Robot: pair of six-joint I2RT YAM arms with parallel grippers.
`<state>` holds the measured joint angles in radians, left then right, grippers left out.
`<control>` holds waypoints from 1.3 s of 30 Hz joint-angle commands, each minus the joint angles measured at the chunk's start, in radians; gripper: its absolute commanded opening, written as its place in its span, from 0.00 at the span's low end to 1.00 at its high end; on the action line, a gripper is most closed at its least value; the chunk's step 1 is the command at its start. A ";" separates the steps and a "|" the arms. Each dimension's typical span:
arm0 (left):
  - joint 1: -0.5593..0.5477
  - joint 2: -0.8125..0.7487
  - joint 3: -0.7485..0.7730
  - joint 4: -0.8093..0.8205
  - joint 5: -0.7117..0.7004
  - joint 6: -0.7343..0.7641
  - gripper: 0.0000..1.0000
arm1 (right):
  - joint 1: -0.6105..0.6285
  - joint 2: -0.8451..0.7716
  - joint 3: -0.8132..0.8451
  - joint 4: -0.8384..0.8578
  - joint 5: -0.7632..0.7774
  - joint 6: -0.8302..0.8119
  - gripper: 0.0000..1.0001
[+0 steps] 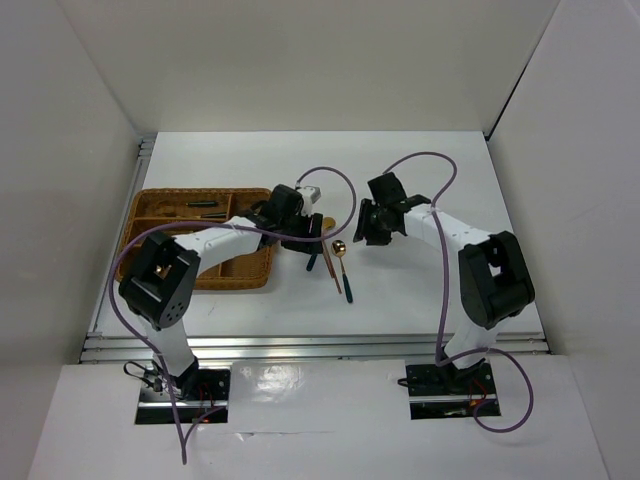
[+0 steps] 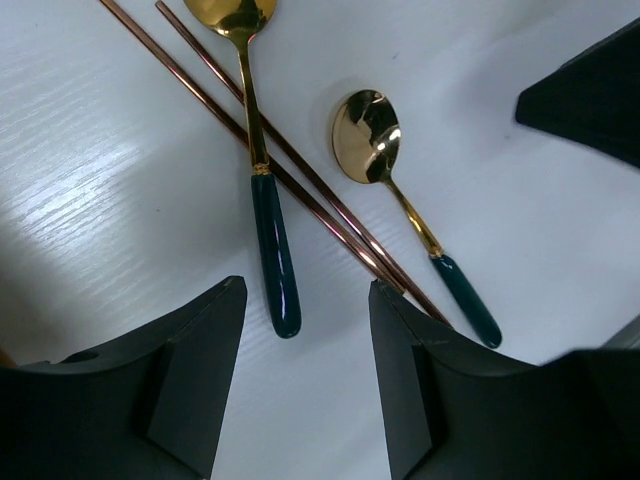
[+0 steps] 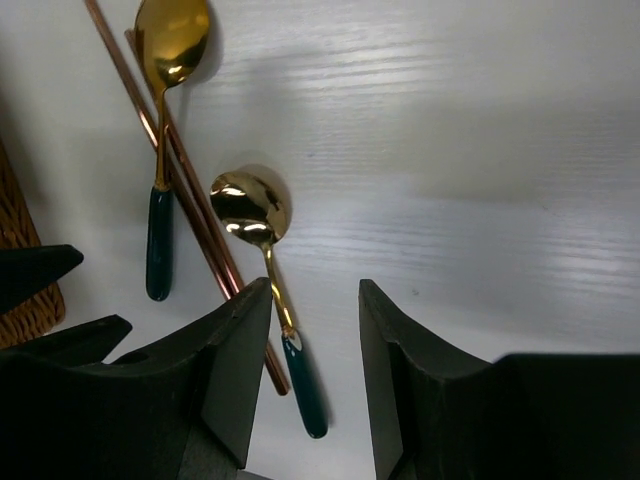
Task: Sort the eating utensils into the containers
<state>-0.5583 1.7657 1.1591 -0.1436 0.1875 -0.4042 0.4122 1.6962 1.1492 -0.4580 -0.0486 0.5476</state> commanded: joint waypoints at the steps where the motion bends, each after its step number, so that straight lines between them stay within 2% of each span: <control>1: -0.006 0.031 0.056 0.002 -0.033 0.042 0.66 | -0.050 -0.050 0.020 -0.001 0.010 0.025 0.48; 7: -0.015 0.087 0.065 -0.008 -0.074 0.042 0.64 | -0.105 -0.059 0.010 0.018 -0.027 0.025 0.48; 19: -0.035 0.143 0.083 -0.017 -0.103 0.042 0.60 | -0.115 -0.059 -0.008 0.036 -0.030 0.034 0.48; 25: -0.081 0.175 0.116 -0.068 -0.207 0.042 0.58 | -0.115 -0.087 -0.028 0.036 -0.020 0.043 0.48; 30: -0.092 0.208 0.145 -0.108 -0.279 0.015 0.48 | -0.124 -0.098 -0.037 0.036 -0.011 0.043 0.48; 38: -0.092 0.267 0.198 -0.177 -0.324 -0.007 0.34 | -0.142 -0.136 -0.057 0.036 -0.002 0.043 0.48; 39: -0.092 0.267 0.198 -0.177 -0.324 -0.007 0.30 | -0.151 -0.136 -0.057 0.036 0.009 0.043 0.48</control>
<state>-0.6525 1.9949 1.3426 -0.2638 -0.1013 -0.3992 0.2756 1.6157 1.0935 -0.4484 -0.0673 0.5838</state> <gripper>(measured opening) 0.323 0.480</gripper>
